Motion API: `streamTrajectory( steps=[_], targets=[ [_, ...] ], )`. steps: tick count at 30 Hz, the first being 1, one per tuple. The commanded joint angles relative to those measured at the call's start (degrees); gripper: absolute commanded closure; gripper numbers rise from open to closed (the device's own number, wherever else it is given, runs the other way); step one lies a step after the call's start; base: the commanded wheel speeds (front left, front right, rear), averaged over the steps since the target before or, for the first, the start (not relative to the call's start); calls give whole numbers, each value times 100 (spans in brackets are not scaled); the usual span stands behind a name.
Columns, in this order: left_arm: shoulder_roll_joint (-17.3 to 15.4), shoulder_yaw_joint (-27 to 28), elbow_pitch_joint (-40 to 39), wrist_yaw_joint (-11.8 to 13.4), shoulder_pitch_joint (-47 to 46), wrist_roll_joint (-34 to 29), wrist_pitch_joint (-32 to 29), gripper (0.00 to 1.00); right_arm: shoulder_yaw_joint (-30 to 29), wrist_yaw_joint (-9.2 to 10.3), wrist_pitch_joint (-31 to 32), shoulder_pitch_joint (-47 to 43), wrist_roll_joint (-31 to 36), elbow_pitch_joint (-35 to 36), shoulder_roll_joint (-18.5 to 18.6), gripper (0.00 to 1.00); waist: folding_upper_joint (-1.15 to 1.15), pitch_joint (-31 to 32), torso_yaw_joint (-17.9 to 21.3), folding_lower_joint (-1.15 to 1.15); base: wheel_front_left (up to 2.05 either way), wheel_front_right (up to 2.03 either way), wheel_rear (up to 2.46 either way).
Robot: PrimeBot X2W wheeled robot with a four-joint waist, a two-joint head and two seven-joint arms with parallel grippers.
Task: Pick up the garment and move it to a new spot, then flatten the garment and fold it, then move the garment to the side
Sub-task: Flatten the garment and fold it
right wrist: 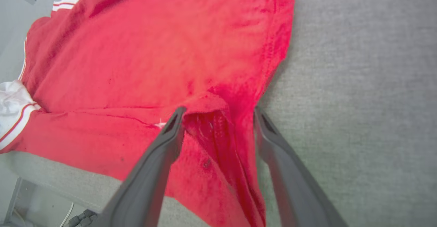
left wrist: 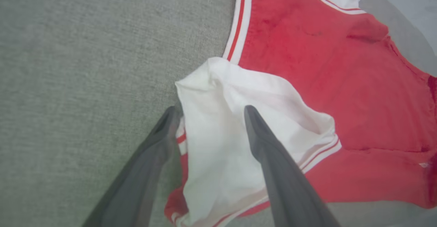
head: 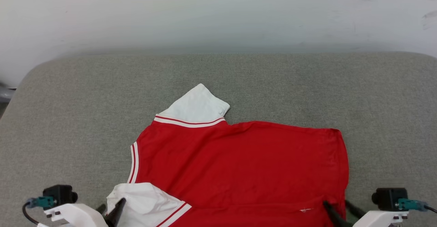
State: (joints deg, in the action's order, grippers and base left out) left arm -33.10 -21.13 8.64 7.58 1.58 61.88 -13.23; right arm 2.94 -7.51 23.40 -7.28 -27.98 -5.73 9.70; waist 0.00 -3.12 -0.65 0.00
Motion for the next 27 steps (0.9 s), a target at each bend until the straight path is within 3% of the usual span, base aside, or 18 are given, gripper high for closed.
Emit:
streamTrajectory(
  steps=[1, 7, 11, 19, 27],
  targets=[
    [41, 51, 32, 1, -94, -79, 145, 0, -22, 5, -256, 87, 118, 40, -31, 0, 0, 6, 6, 0, 0, 0, 0],
    [134, 127, 108, 74, -451, -640, 1026, 0, -246, 5, -1724, 252, 688, 323, -288, 0, 0, 50, 62, 0, 0, 0, 0],
    [218, 160, 76, 187, -735, -1049, 1595, 0, -465, 5, -2209, 400, 1182, 579, -453, 0, 0, -65, 150, 0, 0, 0, 0],
    [320, 54, 146, 200, -1325, -1687, 2370, 0, -726, 4, -2477, 665, 1769, 1026, -617, 0, 0, -503, 348, 0, 0, 0, 0],
    [350, -23, 395, -96, -2425, -1882, 2338, 0, -776, 4, -2350, 1136, 1972, 1620, -679, 0, 0, -1347, 632, 0, 0, 0, 0]
  ],
)
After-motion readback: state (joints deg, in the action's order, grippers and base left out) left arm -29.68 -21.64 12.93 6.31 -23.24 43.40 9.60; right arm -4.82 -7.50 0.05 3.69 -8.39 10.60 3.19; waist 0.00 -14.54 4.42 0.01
